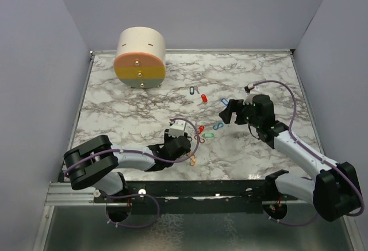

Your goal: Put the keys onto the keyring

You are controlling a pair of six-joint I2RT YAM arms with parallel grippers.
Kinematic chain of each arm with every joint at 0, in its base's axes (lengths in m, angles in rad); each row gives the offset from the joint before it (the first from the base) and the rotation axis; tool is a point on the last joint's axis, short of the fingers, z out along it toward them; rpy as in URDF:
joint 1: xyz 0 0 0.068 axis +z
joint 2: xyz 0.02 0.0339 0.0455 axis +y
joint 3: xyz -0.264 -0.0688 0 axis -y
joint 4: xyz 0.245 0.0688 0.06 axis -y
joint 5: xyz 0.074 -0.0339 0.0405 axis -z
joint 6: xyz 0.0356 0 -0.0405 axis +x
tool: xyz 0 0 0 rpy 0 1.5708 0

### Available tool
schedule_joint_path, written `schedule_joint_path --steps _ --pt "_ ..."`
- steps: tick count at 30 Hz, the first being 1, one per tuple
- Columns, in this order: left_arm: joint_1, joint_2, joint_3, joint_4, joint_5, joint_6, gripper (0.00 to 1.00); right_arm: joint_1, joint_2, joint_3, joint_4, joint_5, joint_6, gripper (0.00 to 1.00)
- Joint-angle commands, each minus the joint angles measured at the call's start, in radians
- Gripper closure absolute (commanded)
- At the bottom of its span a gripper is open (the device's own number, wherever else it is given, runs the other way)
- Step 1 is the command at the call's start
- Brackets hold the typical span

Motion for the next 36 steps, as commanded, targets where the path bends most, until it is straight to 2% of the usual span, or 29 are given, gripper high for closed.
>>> schedule_joint_path --steps 1,8,17,19,21,23,32,36 --pt "-0.024 0.045 -0.013 -0.137 0.026 -0.022 0.53 0.008 -0.011 -0.006 0.011 0.022 -0.009 0.07" --pt "-0.032 0.048 -0.015 -0.150 0.026 -0.033 0.63 0.007 -0.015 -0.007 0.008 0.022 -0.008 0.07" --pt "-0.049 0.059 -0.016 -0.161 0.029 -0.054 0.63 0.008 -0.010 -0.005 0.007 0.022 -0.008 0.07" --pt "-0.051 0.065 -0.016 -0.161 0.031 -0.056 0.75 0.008 -0.008 -0.004 0.007 0.022 -0.008 0.07" --pt "-0.051 0.073 -0.014 -0.162 0.033 -0.056 0.91 0.008 -0.009 -0.005 0.006 0.021 -0.008 0.07" --pt "-0.051 0.078 -0.014 -0.161 0.035 -0.057 1.00 0.008 -0.008 -0.005 0.007 0.021 -0.009 0.07" --pt "-0.053 0.012 -0.014 -0.182 0.013 -0.052 1.00 0.008 -0.007 -0.004 0.002 0.025 -0.010 0.07" --pt "-0.052 -0.067 0.015 -0.251 -0.037 -0.027 1.00 0.008 -0.003 -0.001 0.001 0.021 -0.014 0.07"
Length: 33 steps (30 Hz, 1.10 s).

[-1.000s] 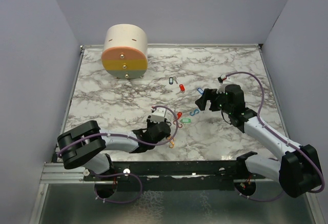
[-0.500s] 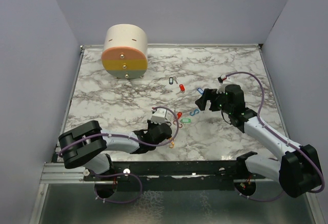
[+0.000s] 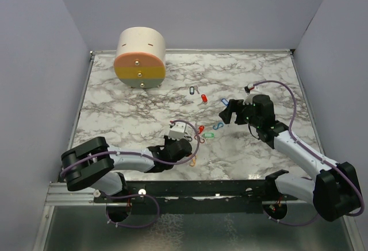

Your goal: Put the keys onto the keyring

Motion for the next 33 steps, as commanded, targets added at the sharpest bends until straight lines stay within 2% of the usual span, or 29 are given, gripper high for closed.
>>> schedule_joint_path --steps 1,6,10,16,21,27,33 --pt "-0.007 -0.084 0.007 -0.194 0.000 0.025 1.00 0.008 -0.001 0.002 -0.001 0.020 -0.018 0.07" --pt "-0.007 -0.208 0.037 -0.216 -0.055 0.069 1.00 0.019 0.025 0.016 -0.009 0.012 -0.027 0.09" --pt "-0.005 -0.262 0.064 -0.204 -0.109 0.119 1.00 0.044 0.074 0.040 -0.029 0.010 -0.030 0.15" --pt "-0.004 -0.243 0.129 -0.182 -0.150 0.167 1.00 0.102 0.142 0.084 -0.080 0.056 -0.033 0.24" --pt "0.000 -0.226 0.149 -0.129 -0.141 0.197 1.00 0.105 0.139 0.117 -0.070 0.200 0.026 0.30" --pt "0.035 -0.188 0.193 -0.082 -0.089 0.243 1.00 0.105 0.372 0.340 -0.190 0.262 0.047 0.37" --pt "0.093 -0.179 0.201 -0.042 -0.024 0.262 1.00 0.105 0.515 0.439 -0.171 0.268 0.065 0.42"
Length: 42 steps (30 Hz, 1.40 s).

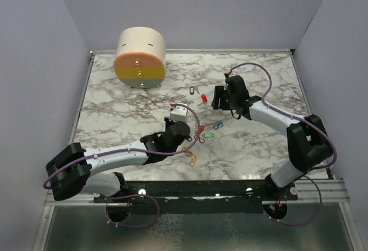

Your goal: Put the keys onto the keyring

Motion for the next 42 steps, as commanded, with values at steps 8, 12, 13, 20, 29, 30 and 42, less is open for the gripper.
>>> schedule_joint_path --steps 8,12,13,20,29,30,42 --pt "0.077 0.001 -0.017 0.087 0.109 0.027 1.00 -0.007 0.196 0.147 -0.042 0.097 0.034 0.51" --pt "0.085 -0.005 -0.027 0.093 0.114 0.030 1.00 -0.022 0.239 0.183 -0.051 0.117 0.037 0.54" --pt "0.087 -0.005 -0.030 0.095 0.116 0.031 1.00 -0.026 0.247 0.188 -0.050 0.119 0.037 0.54" --pt "0.098 0.002 -0.034 0.107 0.131 0.035 1.00 -0.050 0.283 0.214 -0.048 0.118 0.037 0.55" --pt "0.114 0.009 -0.034 0.114 0.143 0.044 1.00 -0.082 0.323 0.238 -0.032 0.095 0.036 0.57" --pt "0.115 0.010 -0.034 0.117 0.144 0.044 1.00 -0.084 0.328 0.241 -0.031 0.093 0.035 0.57" --pt "0.135 0.016 -0.039 0.123 0.160 0.049 1.00 -0.097 0.374 0.285 -0.030 0.062 0.035 0.61"
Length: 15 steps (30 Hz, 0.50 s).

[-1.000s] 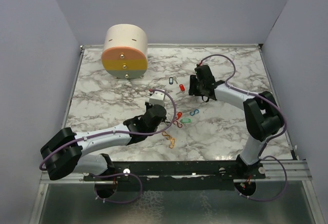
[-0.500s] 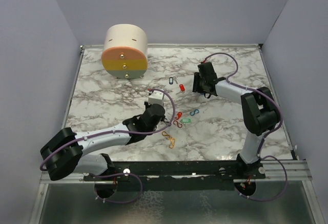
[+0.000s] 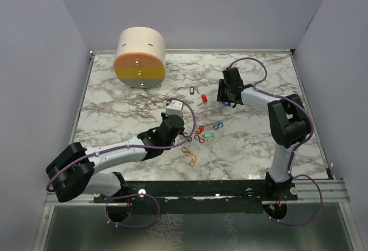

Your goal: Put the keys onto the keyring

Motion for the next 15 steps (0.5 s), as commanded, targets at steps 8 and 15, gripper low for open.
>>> schedule_joint_path --steps 8,15 --pt "0.018 0.005 -0.019 0.031 0.033 0.011 1.00 -0.006 0.032 0.036 0.020 -0.022 0.017 0.64" --pt "0.023 0.010 -0.024 0.037 0.039 0.010 1.00 -0.006 0.035 0.043 0.016 -0.011 0.017 0.73"
